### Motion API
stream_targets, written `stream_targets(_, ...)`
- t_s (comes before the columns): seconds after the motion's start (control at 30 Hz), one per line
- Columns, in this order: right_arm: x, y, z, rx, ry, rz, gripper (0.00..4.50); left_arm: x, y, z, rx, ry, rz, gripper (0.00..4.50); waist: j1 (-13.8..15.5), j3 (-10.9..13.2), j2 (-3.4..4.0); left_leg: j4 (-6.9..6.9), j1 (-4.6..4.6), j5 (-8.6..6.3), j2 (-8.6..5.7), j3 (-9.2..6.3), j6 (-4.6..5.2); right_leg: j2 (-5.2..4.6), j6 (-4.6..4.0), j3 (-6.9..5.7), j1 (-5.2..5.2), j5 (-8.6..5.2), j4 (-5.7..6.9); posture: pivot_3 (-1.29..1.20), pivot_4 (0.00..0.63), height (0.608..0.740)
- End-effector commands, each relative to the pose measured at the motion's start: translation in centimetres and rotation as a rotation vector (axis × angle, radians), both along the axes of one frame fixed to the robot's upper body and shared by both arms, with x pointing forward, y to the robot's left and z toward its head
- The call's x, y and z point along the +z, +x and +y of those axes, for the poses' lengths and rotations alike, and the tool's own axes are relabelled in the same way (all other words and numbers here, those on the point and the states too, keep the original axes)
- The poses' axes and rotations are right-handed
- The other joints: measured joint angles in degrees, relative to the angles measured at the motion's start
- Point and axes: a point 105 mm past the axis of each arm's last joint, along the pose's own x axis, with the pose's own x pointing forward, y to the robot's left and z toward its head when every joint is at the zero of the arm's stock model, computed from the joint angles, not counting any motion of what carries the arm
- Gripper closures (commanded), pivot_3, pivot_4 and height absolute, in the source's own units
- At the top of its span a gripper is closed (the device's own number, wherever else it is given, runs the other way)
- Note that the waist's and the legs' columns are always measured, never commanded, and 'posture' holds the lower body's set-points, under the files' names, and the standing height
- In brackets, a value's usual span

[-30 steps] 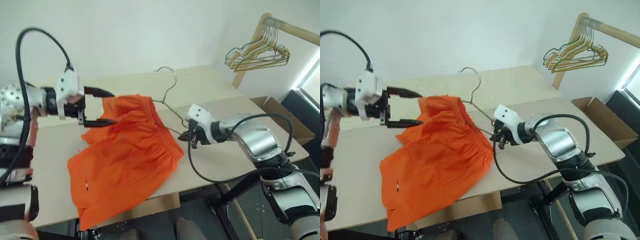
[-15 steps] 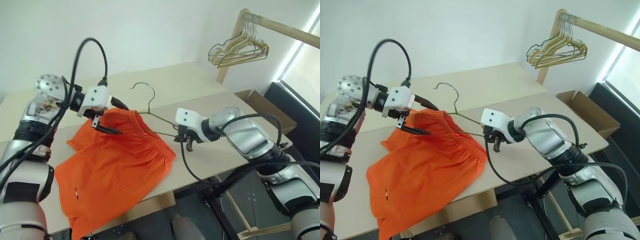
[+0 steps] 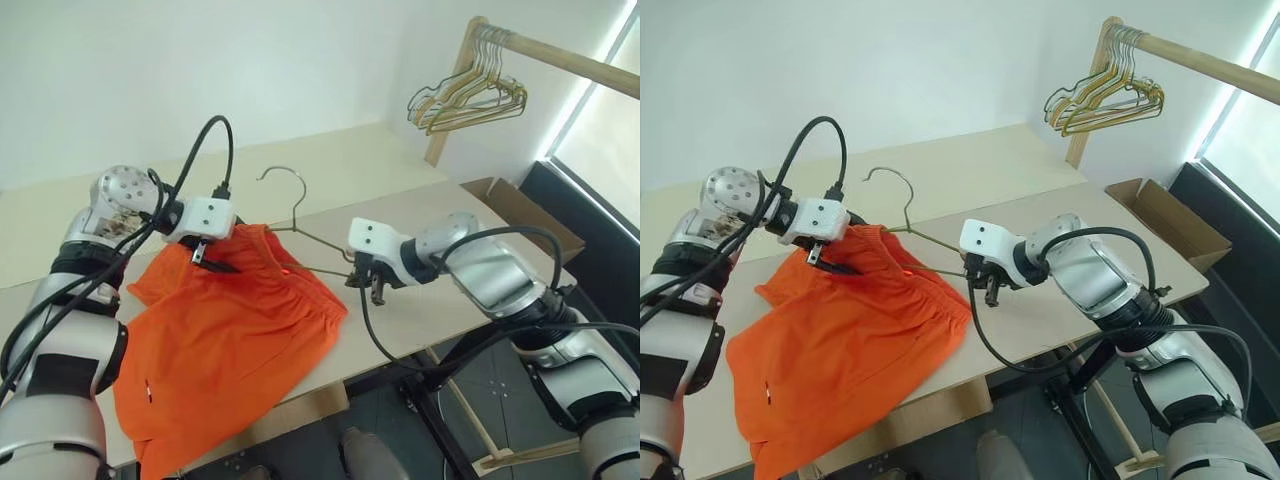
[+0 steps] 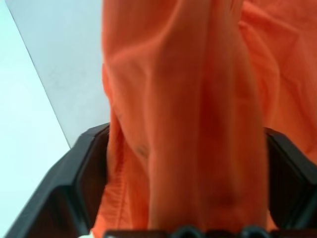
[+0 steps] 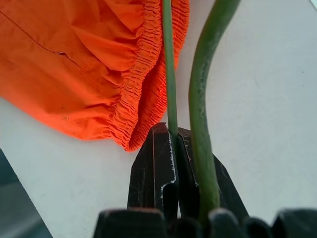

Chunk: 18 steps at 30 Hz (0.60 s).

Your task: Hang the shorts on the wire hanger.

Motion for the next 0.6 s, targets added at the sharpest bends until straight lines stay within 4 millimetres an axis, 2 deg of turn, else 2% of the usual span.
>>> stream_targets(0.03, 2.03, 0.09, 0.7, 0.028, 0.021, -0.064, 4.5, 1.25, 0.49, -0.05, 0.001, -0.007, -0.062, 1.6, -0.01, 0.0, 0.0, 0.0, -0.01, 0.0, 0.0, 0.0, 0.0, 0.0, 0.0, 0.0, -0.01, 0.0, 0.0, -0.27, 0.0, 0.74)
stream_targets(0.27, 2.2, 0.11, 1.03, 0.029, 0.028, -0.056, 4.5, 1.43, 0.45, -0.12, -0.007, -0.02, -0.06, 3.96, -0.02, 0.0, 0.0, 0.01, -0.02, 0.0, 0.0, 0.0, 0.0, 0.0, 0.0, 0.0, -0.01, 0.0, 0.04, -0.27, 0.0, 0.74)
stream_targets(0.33, 2.21, 0.14, 1.16, 0.032, 0.028, -0.063, 4.5, 1.46, 0.38, -0.15, -0.009, -0.026, -0.052, 4.48, -0.02, 0.0, 0.0, 0.01, -0.02, 0.0, 0.0, 0.0, 0.0, 0.0, 0.0, 0.0, 0.0, 0.0, 0.06, -0.27, 0.0, 0.74)
stream_targets(0.43, 2.19, 0.24, 1.34, 0.041, 0.023, -0.092, 4.5, 1.54, -0.06, -0.3, -0.02, -0.059, -0.005, 4.48, -0.03, 0.0, 0.0, 0.01, -0.02, 0.0, 0.0, -0.01, 0.0, 0.0, 0.0, -0.01, 0.0, 0.0, 0.07, -0.27, 0.0, 0.74)
stream_targets(0.6, 2.16, 0.92, 0.8, -0.01, 0.015, -0.138, 3.06, 1.63, -0.42, -0.25, -0.006, -0.103, 0.039, 4.5, -0.06, 0.0, 0.0, 0.02, -0.02, 0.0, 0.0, -0.01, 0.0, 0.01, 0.01, -0.01, -0.01, 0.0, 0.13, -0.27, 0.0, 0.74)
